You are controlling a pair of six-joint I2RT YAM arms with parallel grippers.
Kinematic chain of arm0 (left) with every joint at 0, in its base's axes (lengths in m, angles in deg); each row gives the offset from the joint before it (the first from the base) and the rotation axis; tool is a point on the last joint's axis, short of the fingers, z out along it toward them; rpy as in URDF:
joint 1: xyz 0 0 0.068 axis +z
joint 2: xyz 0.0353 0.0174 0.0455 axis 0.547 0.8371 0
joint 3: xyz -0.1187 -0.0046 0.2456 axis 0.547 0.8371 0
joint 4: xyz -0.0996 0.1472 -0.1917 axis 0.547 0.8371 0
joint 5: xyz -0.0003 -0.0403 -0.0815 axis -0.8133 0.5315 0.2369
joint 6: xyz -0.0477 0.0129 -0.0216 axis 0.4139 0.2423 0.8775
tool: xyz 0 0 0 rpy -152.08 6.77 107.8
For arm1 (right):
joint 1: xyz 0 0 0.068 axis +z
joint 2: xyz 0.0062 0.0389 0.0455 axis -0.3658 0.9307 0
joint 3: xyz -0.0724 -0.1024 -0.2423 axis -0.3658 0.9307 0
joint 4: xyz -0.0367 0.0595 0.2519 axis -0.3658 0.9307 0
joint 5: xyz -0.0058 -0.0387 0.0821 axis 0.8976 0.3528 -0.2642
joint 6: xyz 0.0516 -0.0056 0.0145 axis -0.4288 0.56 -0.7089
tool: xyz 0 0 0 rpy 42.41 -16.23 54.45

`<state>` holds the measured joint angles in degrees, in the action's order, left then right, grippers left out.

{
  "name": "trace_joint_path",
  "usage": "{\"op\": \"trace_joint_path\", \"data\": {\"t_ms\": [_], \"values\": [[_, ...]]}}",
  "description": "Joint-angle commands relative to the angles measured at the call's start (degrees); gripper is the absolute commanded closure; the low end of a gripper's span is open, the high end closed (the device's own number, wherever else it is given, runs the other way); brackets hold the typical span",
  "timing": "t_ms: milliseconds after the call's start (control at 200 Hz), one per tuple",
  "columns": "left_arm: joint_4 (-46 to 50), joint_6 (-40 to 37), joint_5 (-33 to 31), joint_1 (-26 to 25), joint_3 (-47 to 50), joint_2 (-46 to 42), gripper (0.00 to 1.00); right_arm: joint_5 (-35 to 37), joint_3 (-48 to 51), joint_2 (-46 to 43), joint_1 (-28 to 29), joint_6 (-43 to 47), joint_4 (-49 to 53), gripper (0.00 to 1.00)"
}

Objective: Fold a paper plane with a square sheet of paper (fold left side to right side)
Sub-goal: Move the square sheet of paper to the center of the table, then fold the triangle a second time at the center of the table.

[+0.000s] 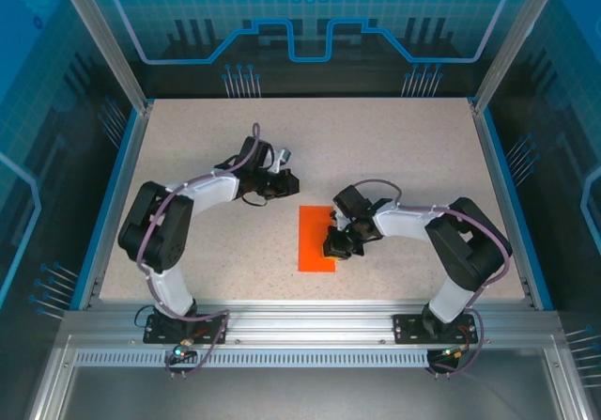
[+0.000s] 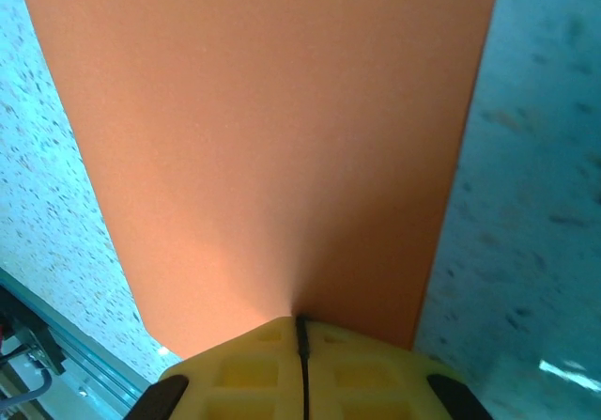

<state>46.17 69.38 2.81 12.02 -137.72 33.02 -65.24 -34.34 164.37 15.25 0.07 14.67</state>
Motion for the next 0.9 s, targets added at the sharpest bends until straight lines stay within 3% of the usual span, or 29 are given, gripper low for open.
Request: {"op": "trace_joint_path", "data": {"t_ms": [0,195,505,725,895], "values": [[2.9,1.8,3.0,-0.1,3.0,-3.0,0.90,10.1,0.2,7.1,0.2,-1.3,1.9,0.93],[3.5,3.0,3.1,-3.7,4.9,-2.3,0.89,10.7,-3.2,6.9,0.5,-0.2,2.1,0.92],[3.9,3.3,0.3,-5.5,4.5,4.1,0.90,8.9,0.2,0.4,0.7,1.8,-1.9,0.89],[2.8,3.6,-0.4,-5.6,6.3,5.3,0.90,9.8,0.7,-7.0,0.6,3.6,-1.6,0.70],[2.2,3.7,0.1,-5.7,6.4,4.6,0.90,11.6,1.0,-10.0,-1.0,4.7,2.8,0.64]]}}
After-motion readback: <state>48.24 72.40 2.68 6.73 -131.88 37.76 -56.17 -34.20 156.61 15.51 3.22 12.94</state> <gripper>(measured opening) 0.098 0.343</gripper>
